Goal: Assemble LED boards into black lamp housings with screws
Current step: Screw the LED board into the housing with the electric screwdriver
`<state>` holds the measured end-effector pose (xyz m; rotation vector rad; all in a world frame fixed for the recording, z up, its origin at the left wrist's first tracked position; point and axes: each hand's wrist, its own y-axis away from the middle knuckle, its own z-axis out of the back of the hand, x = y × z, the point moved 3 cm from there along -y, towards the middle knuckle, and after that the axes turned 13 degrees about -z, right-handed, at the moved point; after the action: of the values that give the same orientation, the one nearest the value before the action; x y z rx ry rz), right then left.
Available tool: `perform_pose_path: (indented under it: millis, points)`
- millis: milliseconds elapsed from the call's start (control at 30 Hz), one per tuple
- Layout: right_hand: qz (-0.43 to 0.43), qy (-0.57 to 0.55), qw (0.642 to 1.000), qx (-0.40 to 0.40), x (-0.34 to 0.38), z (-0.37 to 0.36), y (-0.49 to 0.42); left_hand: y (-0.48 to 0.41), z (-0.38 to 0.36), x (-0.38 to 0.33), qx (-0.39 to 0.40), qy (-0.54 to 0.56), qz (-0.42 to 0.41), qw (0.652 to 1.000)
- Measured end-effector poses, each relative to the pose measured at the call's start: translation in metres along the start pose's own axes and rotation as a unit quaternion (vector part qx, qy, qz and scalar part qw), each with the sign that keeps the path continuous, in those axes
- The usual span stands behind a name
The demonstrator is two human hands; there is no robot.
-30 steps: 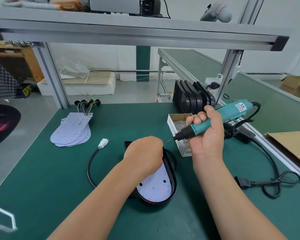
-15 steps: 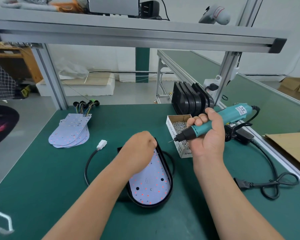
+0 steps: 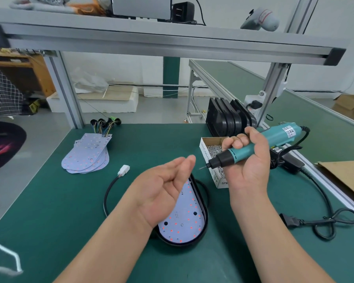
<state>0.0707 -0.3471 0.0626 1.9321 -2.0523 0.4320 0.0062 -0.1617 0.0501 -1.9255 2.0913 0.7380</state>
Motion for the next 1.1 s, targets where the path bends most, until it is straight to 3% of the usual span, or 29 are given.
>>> perform_pose_path:
  millis: [100,167,333,467,667,900,1033,1100]
  points:
    - [-0.005,0.002,1.0,0.001,-0.001,-0.001,0.002,0.001,0.004,-0.008,-0.05,0.061,-0.054,0.995]
    - [-0.007,0.002,1.0,0.002,0.0,-0.001,0.003,0.004,0.006,-0.001,-0.058,0.034,-0.039,0.997]
    - [-0.005,-0.004,1.0,0.007,-0.001,-0.004,0.003,0.009,0.004,0.011,0.012,-0.108,-0.058,0.992]
    - [-0.006,-0.006,1.0,0.016,0.001,-0.005,0.004,0.007,0.007,0.006,0.042,-0.275,-0.121,0.953]
    - [-0.014,-0.005,1.0,0.021,-0.004,-0.006,0.007,0.003,0.019,0.006,0.102,-0.422,-0.087,0.897]
    - [-0.021,0.004,0.999,0.027,-0.009,-0.004,0.008,-0.001,0.023,0.001,0.061,-0.394,-0.036,0.916]
    - [-0.028,0.016,0.999,0.035,-0.014,-0.004,0.008,0.001,0.017,0.005,0.05,-0.266,0.01,0.963]
    - [-0.029,0.019,0.999,0.036,-0.015,-0.004,0.008,0.0,0.018,0.004,0.048,-0.241,0.008,0.969]
